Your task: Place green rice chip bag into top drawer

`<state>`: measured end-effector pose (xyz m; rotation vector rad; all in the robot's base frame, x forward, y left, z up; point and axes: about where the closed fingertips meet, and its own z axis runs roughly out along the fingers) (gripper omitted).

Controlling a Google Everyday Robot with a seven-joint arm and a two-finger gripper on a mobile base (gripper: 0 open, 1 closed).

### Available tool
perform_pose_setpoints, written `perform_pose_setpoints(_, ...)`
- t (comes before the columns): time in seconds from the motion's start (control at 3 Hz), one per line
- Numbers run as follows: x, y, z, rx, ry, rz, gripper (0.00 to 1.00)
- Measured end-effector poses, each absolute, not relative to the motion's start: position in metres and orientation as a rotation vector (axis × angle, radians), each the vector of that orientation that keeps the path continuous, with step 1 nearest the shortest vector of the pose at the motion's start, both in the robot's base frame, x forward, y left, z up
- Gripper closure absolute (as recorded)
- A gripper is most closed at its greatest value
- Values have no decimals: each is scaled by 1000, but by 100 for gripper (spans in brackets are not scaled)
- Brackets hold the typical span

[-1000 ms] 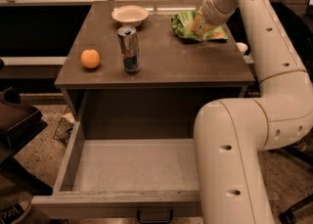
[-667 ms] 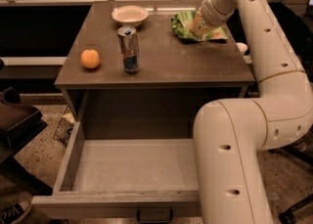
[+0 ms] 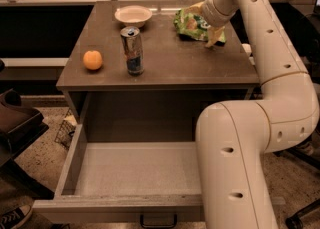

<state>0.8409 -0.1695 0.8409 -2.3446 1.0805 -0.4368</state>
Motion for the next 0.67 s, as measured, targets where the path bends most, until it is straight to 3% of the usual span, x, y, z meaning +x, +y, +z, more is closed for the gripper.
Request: perform_pose_setpoints(0.67,839,-169,845,-2345,1081,-437,0)
